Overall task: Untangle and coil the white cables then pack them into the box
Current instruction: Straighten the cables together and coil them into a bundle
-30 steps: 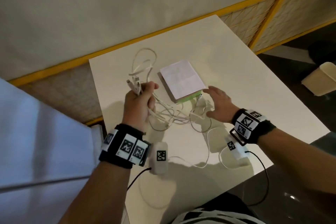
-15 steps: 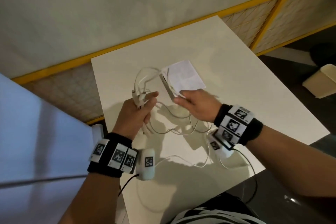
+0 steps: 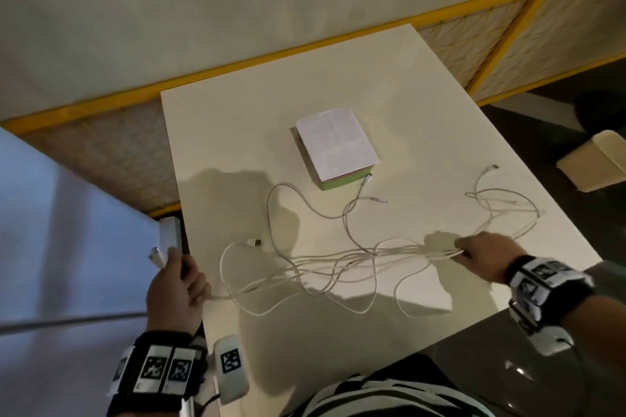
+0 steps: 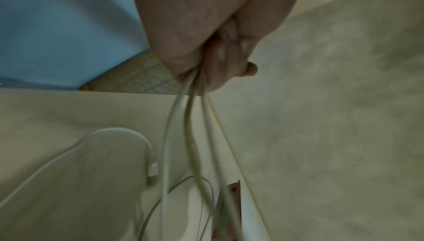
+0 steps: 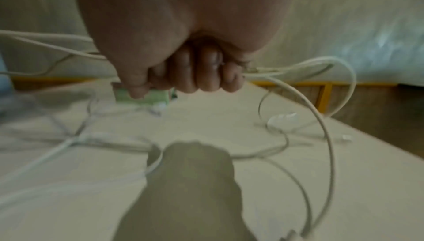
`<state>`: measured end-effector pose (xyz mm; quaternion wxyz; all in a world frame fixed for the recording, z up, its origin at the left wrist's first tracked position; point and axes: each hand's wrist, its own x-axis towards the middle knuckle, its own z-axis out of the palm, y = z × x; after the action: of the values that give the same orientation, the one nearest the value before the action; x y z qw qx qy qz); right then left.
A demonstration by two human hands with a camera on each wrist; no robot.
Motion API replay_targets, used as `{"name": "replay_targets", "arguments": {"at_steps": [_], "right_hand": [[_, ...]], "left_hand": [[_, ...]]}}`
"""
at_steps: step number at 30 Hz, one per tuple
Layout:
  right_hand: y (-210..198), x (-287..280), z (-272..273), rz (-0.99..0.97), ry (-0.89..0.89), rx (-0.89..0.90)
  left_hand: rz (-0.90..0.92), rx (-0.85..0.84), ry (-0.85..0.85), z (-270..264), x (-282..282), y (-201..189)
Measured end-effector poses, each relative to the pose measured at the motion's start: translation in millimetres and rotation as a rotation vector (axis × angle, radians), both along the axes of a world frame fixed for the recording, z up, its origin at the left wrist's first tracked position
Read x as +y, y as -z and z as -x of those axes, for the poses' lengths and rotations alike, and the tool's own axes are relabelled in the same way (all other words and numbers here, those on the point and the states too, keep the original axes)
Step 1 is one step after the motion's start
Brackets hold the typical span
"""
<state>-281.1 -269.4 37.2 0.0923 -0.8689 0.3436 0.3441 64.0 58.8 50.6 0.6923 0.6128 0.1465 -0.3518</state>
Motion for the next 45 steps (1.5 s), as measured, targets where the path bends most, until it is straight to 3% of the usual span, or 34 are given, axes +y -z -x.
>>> {"name": "replay_targets", "arguments": {"at_steps": [4,7,12,19,23,28,30,32,35,37,41,45], "right_hand": [[40.9,8.1,-4.1,-0.105,0.0,0.029],[49.6,6.8,-4.2,-0.19,0.017,0.026],[55.4,-1.9,-1.2,-0.368,0.203,-0.084],[45.0,-25.9,-87.4,-0.137,0.323,-0.555],[65.0,-15.9,-136.5,-0.158,0.337,-0.483],[78.2,-12.9,-149.0,-0.06,0.325,-0.385],[69.9,-12.6,-149.2,-0.094,0.335,-0.429],[51.1,-11.5,-150.4,-0.155,0.335,-0.59],[-4.0,-1.3,-156.5,-0.274,0.333,-0.932],[-44.8,11.4,-162.9,-0.414,0.351,-1.066],[-96.6,45.5,-184.6,-0.647,0.241,-1.082],[-104.2,73.6,-205.1,-0.749,0.193,-1.104]], "left_hand": [[-0.062,0.142,-0.049,-4.1,1.6,25.6],[-0.104,0.243,-0.047,-0.3,3.0,28.9],[-0.067,0.278,-0.114,14.0,7.5,28.5],[-0.079,0.302,-0.041,31.5,8.4,28.9],[-0.085,0.287,-0.035,40.2,4.4,23.1],[-0.067,0.202,0.014,43.4,-3.7,12.0],[-0.043,0.134,0.052,41.9,-8.5,4.2],[-0.009,0.058,0.096,39.1,-15.4,-4.9],[0.025,-0.081,0.163,34.0,-30.8,-22.1],[0.029,-0.187,0.214,32.5,-45.1,-36.4],[-0.041,-0.452,0.334,37.9,-82.3,-57.9],[-0.07,-0.556,0.471,52.1,-109.8,-67.4]]}}
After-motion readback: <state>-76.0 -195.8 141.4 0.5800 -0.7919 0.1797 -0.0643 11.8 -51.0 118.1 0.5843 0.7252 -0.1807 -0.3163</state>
